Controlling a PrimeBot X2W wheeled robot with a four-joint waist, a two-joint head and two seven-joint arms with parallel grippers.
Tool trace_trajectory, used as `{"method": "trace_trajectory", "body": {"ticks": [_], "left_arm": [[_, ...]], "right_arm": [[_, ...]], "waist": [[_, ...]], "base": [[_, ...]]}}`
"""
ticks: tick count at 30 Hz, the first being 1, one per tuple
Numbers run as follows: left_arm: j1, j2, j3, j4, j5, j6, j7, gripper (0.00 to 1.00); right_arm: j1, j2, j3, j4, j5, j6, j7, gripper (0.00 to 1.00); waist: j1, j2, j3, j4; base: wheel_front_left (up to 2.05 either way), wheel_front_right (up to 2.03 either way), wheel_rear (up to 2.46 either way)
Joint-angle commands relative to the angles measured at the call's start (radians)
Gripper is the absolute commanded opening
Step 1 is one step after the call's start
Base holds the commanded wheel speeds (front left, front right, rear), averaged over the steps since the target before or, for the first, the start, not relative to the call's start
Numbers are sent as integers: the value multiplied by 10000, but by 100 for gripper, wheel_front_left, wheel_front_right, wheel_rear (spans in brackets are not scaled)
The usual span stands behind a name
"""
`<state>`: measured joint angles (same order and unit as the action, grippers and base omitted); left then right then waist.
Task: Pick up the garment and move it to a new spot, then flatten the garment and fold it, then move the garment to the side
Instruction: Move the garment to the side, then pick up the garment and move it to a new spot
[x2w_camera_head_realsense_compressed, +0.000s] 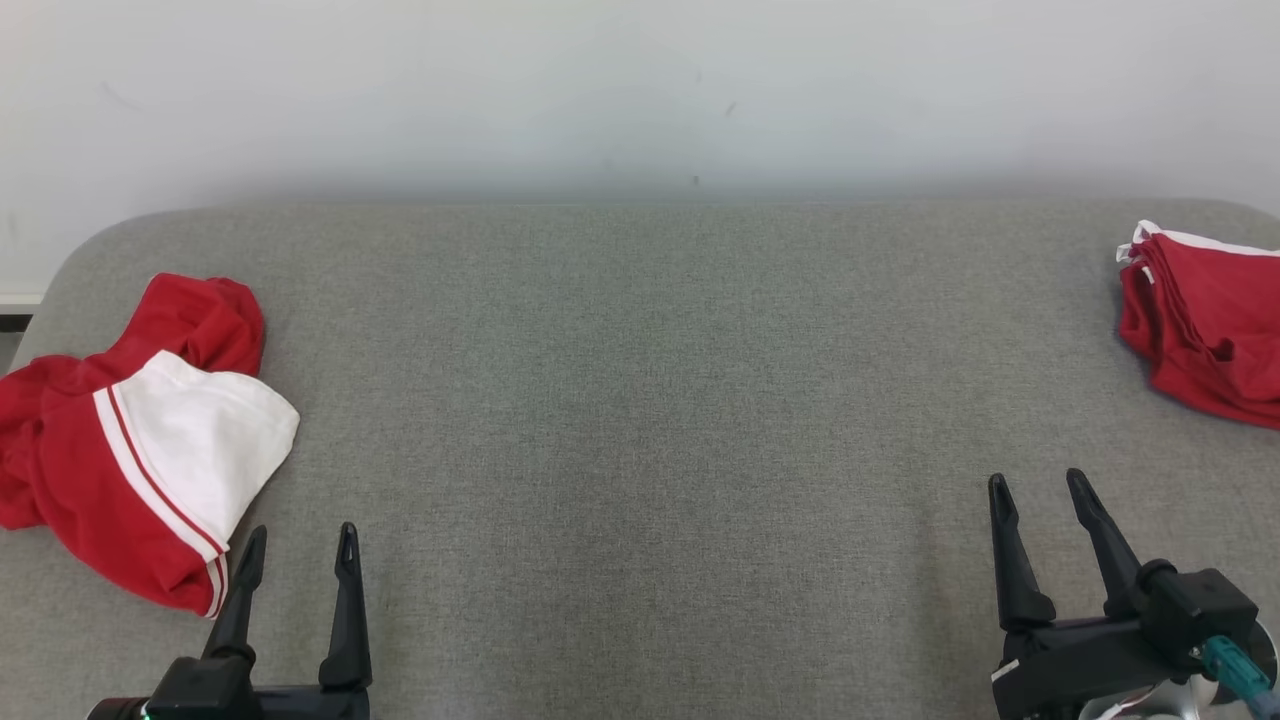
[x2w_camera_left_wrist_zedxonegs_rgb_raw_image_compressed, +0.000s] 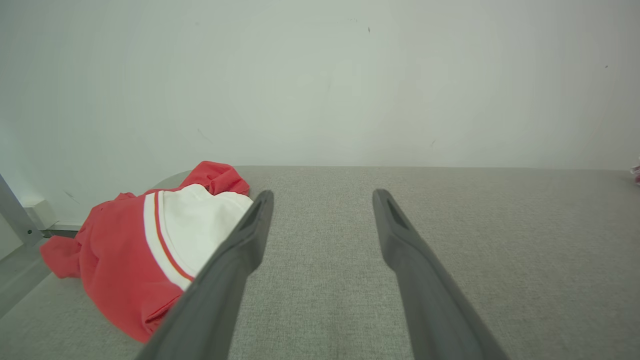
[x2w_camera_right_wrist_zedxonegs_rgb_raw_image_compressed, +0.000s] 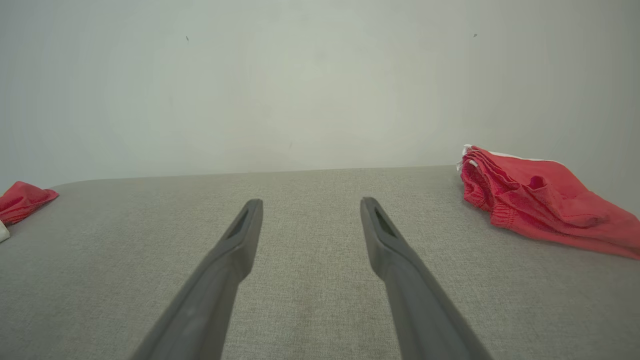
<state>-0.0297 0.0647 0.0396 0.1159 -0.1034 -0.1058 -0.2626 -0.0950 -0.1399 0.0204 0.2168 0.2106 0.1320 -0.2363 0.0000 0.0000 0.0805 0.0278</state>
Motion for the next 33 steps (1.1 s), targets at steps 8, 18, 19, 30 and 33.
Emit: {"method": "trace_trajectory", "body": {"ticks": [8,18,19,30,33], "left_arm": [[32,-23,125,170,145,-63,-32,100],[-5,3,209,373,245,-55,-32,100],[-5,8,213,392,264,-58,-32,100],[-122,23,253,591,324,-82,-32,100],[-97,14,263,596,336,-74,-32,100]], "right_arm": [[653,425,-240,-503,-253,-29,135,100],[948,646,-212,-599,-349,-29,214,100],[963,661,-204,-614,-367,-29,227,100],[1027,713,-200,-645,-355,-29,297,100],[1039,716,-203,-638,-364,-29,294,100]], "waist": [[0,0,-78,-90],[0,0,-144,-161],[0,0,-151,-166],[0,0,-194,-150],[0,0,-216,-137]], "base": [[0,0,0],[0,0,0],[0,0,0],[0,0,0],[0,0,0]]}}
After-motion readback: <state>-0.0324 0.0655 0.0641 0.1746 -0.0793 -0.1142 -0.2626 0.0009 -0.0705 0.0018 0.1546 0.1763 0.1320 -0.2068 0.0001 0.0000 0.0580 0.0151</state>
